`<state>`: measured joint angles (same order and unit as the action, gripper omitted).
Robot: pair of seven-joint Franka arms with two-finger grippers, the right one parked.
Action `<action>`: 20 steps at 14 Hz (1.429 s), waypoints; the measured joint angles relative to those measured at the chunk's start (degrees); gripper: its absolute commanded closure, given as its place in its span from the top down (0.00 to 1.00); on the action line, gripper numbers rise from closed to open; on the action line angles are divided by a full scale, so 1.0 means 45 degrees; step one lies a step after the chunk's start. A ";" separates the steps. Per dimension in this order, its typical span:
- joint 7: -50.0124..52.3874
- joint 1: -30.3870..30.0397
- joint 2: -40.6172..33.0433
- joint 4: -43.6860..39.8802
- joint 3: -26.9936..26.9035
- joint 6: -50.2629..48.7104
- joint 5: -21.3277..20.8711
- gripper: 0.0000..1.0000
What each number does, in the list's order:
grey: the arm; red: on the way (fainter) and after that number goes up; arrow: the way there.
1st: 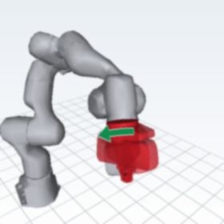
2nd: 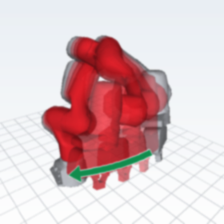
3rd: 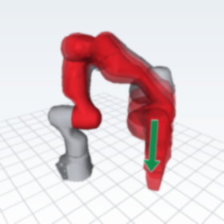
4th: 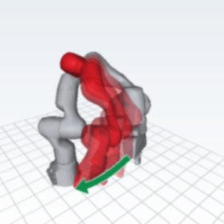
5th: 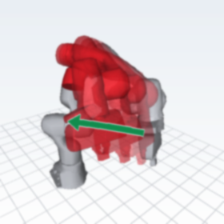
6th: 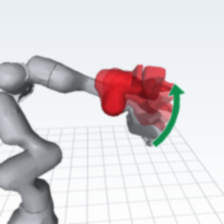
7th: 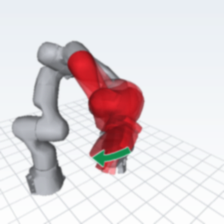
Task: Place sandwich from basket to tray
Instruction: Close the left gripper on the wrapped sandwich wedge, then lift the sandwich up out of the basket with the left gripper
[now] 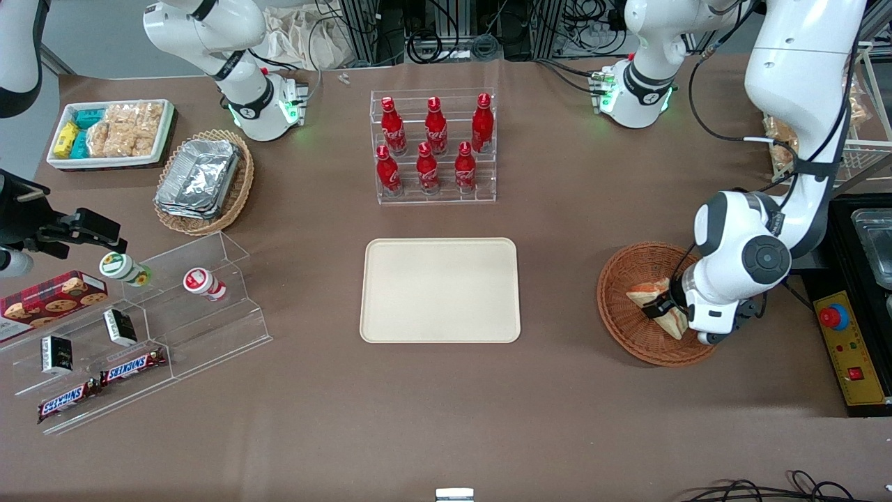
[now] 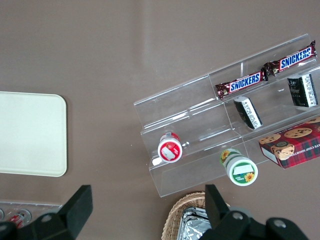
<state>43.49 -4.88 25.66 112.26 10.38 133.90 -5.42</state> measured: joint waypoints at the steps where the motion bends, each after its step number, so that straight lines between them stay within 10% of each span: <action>1: 0.0004 0.0000 0.0081 0.0000 -0.0001 0.0109 0.0000 0.05; 10: 0.0715 0.0000 -0.0065 -0.0796 0.0000 -0.0345 -0.0012 0.00; 20: -0.1438 0.0026 -0.0973 -0.7978 0.0232 -0.9446 0.0956 0.00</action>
<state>37.01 -4.76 21.29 76.36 11.43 91.39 -1.12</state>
